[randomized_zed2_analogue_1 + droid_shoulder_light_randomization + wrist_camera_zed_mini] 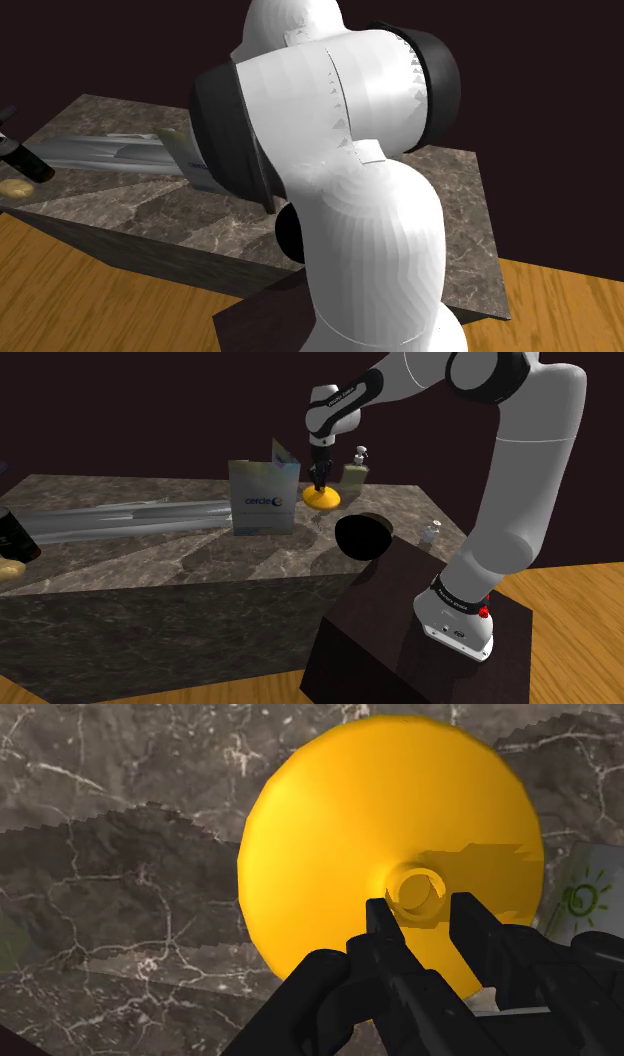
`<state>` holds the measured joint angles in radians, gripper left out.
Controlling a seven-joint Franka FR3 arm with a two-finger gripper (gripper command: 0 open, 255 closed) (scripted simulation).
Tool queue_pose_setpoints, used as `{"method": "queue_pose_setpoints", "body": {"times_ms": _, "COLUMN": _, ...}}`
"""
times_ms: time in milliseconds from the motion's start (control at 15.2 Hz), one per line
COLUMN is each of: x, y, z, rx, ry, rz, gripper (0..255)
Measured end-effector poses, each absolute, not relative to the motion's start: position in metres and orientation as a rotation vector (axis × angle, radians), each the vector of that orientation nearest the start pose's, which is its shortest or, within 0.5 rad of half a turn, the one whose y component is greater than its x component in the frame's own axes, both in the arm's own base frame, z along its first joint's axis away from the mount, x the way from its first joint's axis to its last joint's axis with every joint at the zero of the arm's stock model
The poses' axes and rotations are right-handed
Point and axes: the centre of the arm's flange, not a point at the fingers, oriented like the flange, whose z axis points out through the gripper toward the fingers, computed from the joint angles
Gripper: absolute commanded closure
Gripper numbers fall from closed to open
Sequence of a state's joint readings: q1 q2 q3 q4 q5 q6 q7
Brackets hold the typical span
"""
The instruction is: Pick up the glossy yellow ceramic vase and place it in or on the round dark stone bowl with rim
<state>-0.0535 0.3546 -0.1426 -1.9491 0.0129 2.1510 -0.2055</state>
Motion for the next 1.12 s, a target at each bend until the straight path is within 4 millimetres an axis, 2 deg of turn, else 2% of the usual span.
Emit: {"method": "queue_pose_setpoints", "body": {"times_ms": 1122, "x": 0.587, "y": -0.113, "z": 0.375, "rx": -3.141, "ry": -0.010, "rz": 0.242, "gripper": 255}}
